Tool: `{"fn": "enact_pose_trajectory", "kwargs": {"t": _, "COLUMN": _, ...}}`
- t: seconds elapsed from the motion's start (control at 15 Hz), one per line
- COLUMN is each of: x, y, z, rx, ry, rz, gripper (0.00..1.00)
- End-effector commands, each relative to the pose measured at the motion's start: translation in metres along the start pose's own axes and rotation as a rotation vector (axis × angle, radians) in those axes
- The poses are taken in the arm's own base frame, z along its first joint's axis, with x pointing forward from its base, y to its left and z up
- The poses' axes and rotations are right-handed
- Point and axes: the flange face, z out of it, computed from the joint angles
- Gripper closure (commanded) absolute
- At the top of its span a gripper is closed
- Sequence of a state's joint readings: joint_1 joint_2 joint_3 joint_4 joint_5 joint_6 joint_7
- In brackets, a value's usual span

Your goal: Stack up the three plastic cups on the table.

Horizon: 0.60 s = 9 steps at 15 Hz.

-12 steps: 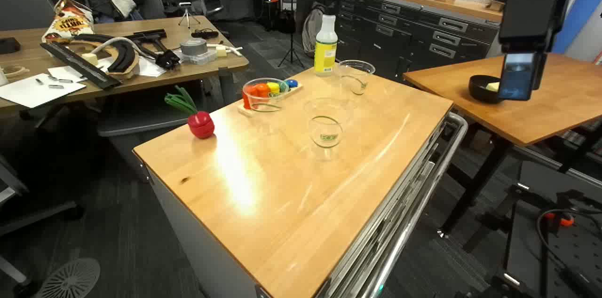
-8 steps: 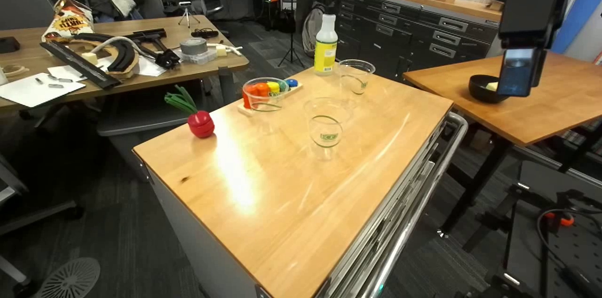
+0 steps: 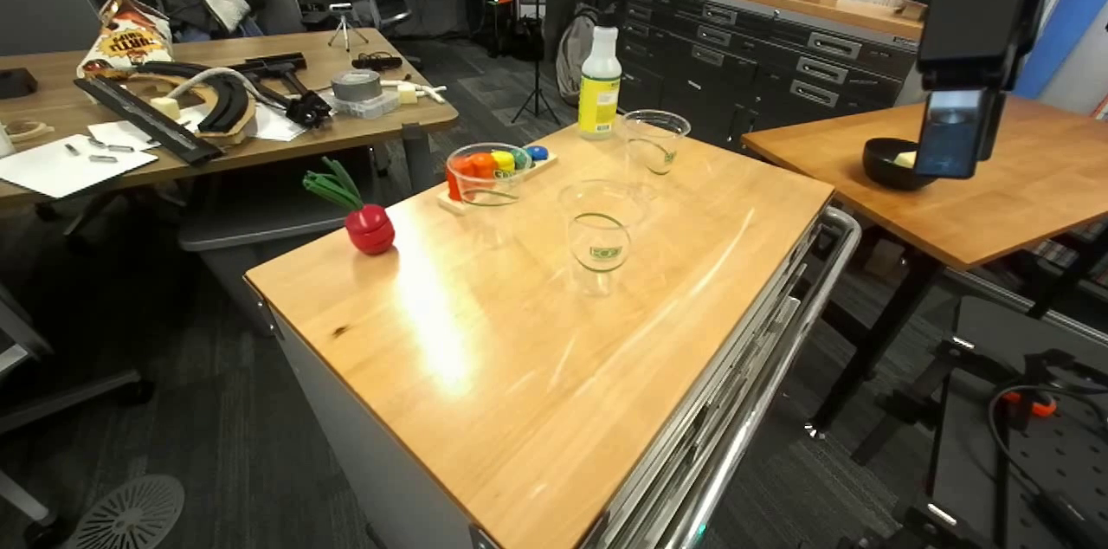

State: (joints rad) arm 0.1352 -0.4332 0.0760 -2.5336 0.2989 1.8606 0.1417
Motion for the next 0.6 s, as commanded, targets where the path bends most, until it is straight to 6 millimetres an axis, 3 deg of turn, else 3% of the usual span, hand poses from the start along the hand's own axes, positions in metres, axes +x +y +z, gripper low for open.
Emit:
{"fn": "enact_pose_trajectory", "kwargs": {"t": 0.0, "x": 0.0, "y": 0.0, "z": -0.001, "rx": 0.0, "ry": -0.001, "rz": 0.0, "gripper": 0.0}}
{"fn": "enact_pose_trajectory", "kwargs": {"t": 0.13, "x": 0.0, "y": 0.0, "z": -0.001, "rx": 0.0, "ry": -0.001, "rz": 0.0, "gripper": 0.0}}
{"fn": "enact_pose_trajectory", "kwargs": {"t": 0.27, "x": 0.012, "y": 0.011, "z": -0.016, "rx": -0.008, "ry": 0.037, "rz": 0.02, "gripper": 0.0}}
{"fn": "enact_pose_trajectory", "kwargs": {"t": 0.53, "x": 0.042, "y": 0.057, "z": -0.061, "rx": -0.003, "ry": 0.092, "rz": 0.077, "gripper": 0.0}}
